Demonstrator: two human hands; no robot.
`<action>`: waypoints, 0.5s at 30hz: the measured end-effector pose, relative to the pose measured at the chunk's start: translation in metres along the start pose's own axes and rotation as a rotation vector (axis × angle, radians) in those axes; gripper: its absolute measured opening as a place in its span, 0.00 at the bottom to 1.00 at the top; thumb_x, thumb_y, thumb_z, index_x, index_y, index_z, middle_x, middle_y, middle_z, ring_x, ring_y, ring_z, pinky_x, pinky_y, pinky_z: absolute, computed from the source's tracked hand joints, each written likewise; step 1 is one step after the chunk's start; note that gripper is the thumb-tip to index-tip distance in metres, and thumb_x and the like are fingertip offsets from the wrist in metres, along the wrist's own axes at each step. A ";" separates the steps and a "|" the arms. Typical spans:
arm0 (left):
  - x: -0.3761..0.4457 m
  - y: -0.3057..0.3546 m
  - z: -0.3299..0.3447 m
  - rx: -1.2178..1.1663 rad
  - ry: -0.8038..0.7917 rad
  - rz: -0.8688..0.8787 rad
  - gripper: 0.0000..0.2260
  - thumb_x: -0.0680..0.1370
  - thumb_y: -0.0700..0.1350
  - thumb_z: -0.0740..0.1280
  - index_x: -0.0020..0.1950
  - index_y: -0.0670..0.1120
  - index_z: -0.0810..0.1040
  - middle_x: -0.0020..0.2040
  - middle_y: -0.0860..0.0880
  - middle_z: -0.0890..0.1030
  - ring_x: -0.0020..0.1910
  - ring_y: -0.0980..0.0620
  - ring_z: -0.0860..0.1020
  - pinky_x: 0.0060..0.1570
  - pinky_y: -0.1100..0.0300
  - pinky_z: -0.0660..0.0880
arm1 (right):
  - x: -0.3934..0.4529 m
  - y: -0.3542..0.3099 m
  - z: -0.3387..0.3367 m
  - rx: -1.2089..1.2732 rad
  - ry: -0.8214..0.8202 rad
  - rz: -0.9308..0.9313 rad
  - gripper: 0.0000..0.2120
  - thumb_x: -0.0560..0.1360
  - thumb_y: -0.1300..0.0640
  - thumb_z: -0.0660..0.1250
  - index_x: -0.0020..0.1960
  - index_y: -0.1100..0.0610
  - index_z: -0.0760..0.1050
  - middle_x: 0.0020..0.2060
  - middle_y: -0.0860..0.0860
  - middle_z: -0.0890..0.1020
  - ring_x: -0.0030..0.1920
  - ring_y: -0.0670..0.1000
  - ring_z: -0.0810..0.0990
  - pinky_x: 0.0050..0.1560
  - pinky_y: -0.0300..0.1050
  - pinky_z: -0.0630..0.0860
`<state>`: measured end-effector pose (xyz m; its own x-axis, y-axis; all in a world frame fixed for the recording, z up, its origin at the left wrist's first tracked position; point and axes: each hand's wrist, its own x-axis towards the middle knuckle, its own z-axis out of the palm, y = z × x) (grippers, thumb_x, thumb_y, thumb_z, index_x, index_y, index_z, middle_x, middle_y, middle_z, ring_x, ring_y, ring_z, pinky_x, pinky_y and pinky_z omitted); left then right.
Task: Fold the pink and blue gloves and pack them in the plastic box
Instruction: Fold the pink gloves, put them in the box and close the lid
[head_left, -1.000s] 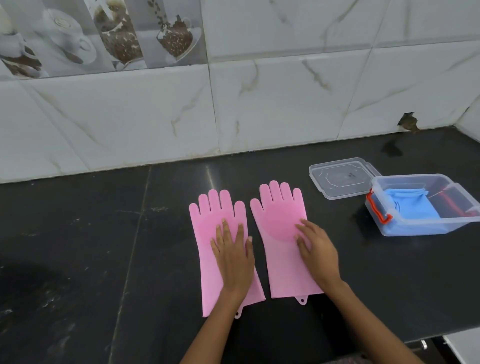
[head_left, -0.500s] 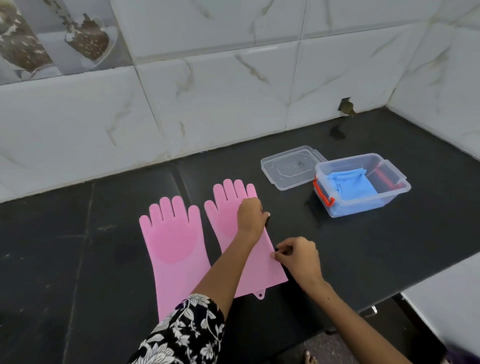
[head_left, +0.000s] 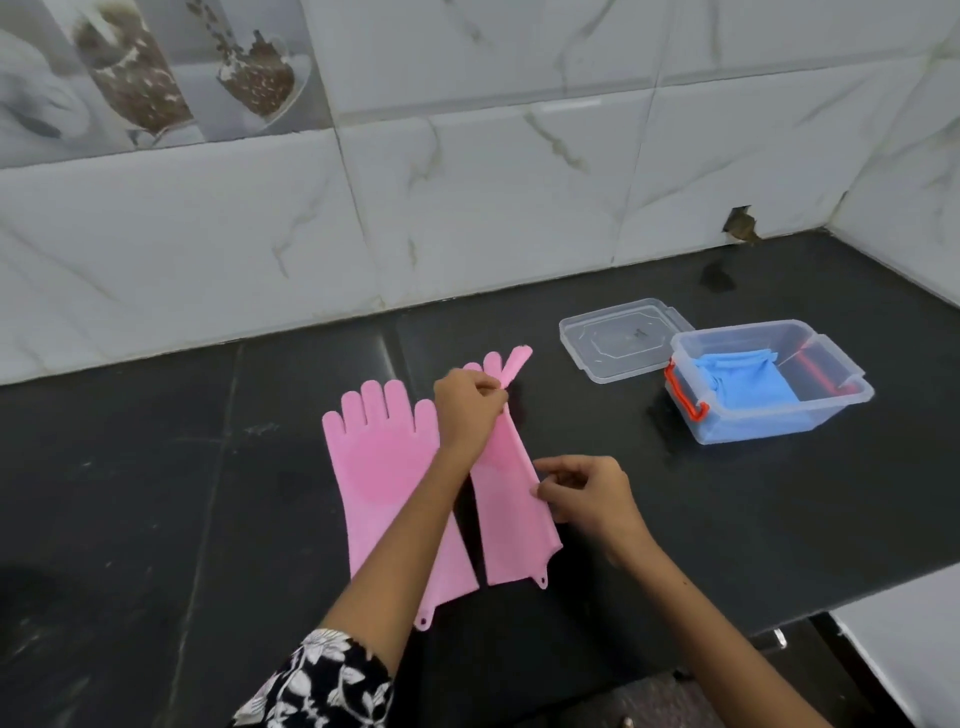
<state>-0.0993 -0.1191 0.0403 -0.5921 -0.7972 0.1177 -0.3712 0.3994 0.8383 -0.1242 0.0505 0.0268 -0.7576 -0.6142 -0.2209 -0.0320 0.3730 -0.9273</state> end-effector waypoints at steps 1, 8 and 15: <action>-0.001 -0.005 -0.016 -0.037 0.019 -0.011 0.06 0.68 0.33 0.69 0.41 0.38 0.85 0.34 0.41 0.84 0.35 0.43 0.82 0.41 0.54 0.79 | -0.003 -0.008 0.009 0.006 -0.033 -0.037 0.14 0.68 0.66 0.71 0.53 0.58 0.82 0.33 0.50 0.82 0.33 0.43 0.82 0.33 0.36 0.79; -0.022 -0.078 -0.109 -0.137 0.266 -0.225 0.05 0.70 0.33 0.72 0.44 0.40 0.85 0.34 0.45 0.84 0.34 0.47 0.84 0.44 0.50 0.82 | -0.015 -0.026 0.111 -0.079 -0.241 -0.188 0.16 0.69 0.63 0.72 0.57 0.59 0.80 0.38 0.50 0.82 0.35 0.43 0.81 0.40 0.42 0.82; -0.041 -0.118 -0.115 -0.110 0.293 -0.415 0.04 0.73 0.37 0.71 0.39 0.38 0.84 0.35 0.44 0.83 0.37 0.47 0.82 0.48 0.52 0.81 | -0.010 0.010 0.146 -0.360 -0.179 -0.267 0.12 0.72 0.56 0.71 0.55 0.55 0.80 0.49 0.49 0.83 0.41 0.43 0.79 0.48 0.39 0.78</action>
<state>0.0507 -0.1859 -0.0026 -0.1798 -0.9781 -0.1052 -0.4456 -0.0144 0.8951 -0.0220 -0.0410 -0.0246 -0.5689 -0.8196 -0.0677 -0.4578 0.3840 -0.8018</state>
